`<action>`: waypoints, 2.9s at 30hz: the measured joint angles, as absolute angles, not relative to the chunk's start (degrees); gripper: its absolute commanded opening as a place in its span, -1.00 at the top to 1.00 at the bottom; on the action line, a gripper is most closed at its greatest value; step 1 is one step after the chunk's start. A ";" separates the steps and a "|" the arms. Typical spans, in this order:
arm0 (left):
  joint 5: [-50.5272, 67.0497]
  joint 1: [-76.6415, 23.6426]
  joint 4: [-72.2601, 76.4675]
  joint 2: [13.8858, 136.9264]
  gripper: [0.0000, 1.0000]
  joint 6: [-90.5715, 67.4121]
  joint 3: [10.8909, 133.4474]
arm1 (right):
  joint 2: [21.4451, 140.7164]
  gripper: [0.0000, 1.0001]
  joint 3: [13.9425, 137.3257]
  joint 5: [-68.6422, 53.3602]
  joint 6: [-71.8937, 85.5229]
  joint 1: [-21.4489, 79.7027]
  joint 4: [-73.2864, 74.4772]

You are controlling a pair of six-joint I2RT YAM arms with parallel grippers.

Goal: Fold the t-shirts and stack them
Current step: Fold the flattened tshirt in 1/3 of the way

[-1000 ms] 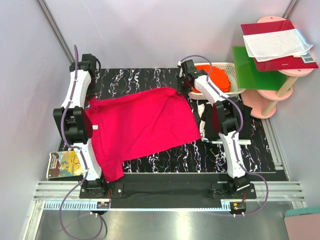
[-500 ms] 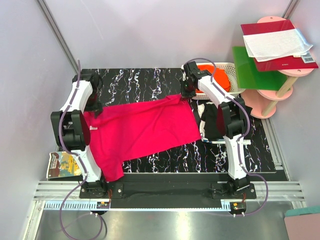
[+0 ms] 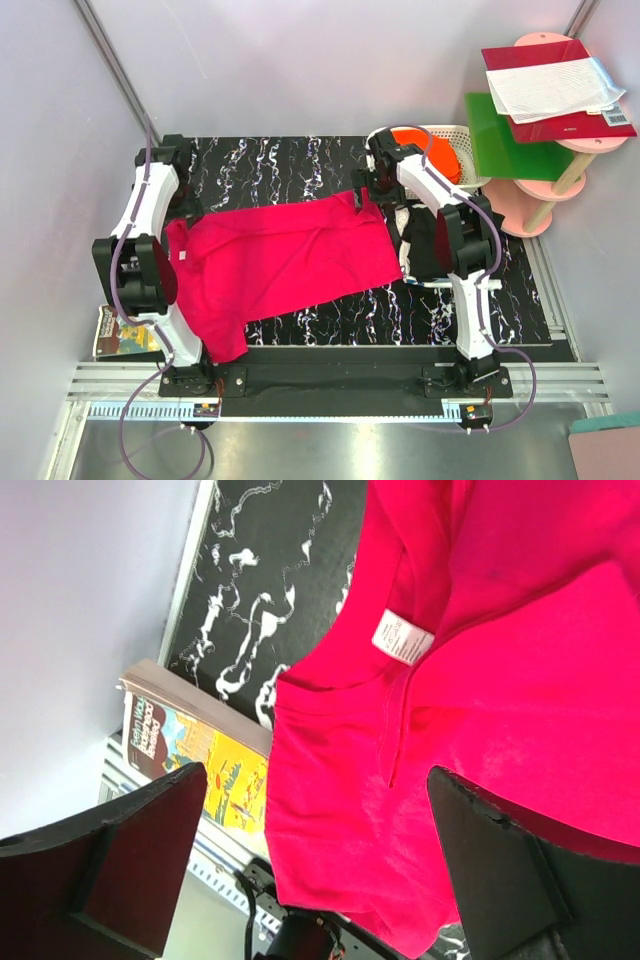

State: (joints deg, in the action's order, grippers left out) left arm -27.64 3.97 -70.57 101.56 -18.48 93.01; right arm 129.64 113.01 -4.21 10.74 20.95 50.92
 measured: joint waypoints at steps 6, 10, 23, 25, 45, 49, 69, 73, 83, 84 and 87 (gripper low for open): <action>-27.03 3.97 -70.04 105.32 1.00 -18.85 97.49 | 125.01 0.41 112.44 -4.23 10.15 20.93 49.21; -24.10 3.55 -68.77 111.31 1.00 -18.39 101.65 | 123.42 1.00 112.88 -7.51 10.13 20.93 44.73; -22.15 -1.41 -70.46 123.52 1.00 -16.51 108.16 | 142.98 1.00 130.82 -16.05 10.37 21.30 49.50; -22.31 -1.69 -71.42 126.67 1.00 -16.29 110.61 | 146.98 1.00 134.76 -15.64 10.46 21.34 52.49; -28.18 -4.64 -80.23 149.16 1.00 -16.99 137.16 | 152.75 0.65 144.73 -6.57 14.70 22.02 56.23; -27.14 -5.65 -77.08 149.40 1.00 -18.09 138.80 | 146.21 -0.08 132.99 -6.11 13.69 21.96 49.23; -18.59 -9.06 -56.88 129.29 -0.69 -18.63 117.84 | 105.23 -0.81 90.28 -7.18 11.66 21.58 19.75; -21.12 -7.46 -55.24 115.94 1.00 -19.03 109.78 | 105.23 -0.41 87.66 -7.68 11.88 21.58 19.55; -23.62 -3.40 -57.69 123.55 1.00 -19.81 104.77 | 105.23 0.75 86.41 -10.13 12.40 21.58 19.05; -23.27 -3.38 -58.22 126.45 1.00 -19.92 104.90 | 105.19 0.68 86.28 -10.13 12.38 21.58 19.00; -23.88 -3.66 -61.63 131.76 1.00 -19.44 106.63 | 105.14 0.42 86.06 -10.04 12.29 21.58 18.79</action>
State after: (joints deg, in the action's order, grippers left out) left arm -23.88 -3.66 -61.63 131.76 -19.44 106.63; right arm 105.14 86.06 -10.04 12.29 21.58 18.79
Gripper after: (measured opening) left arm 0.004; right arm 0.177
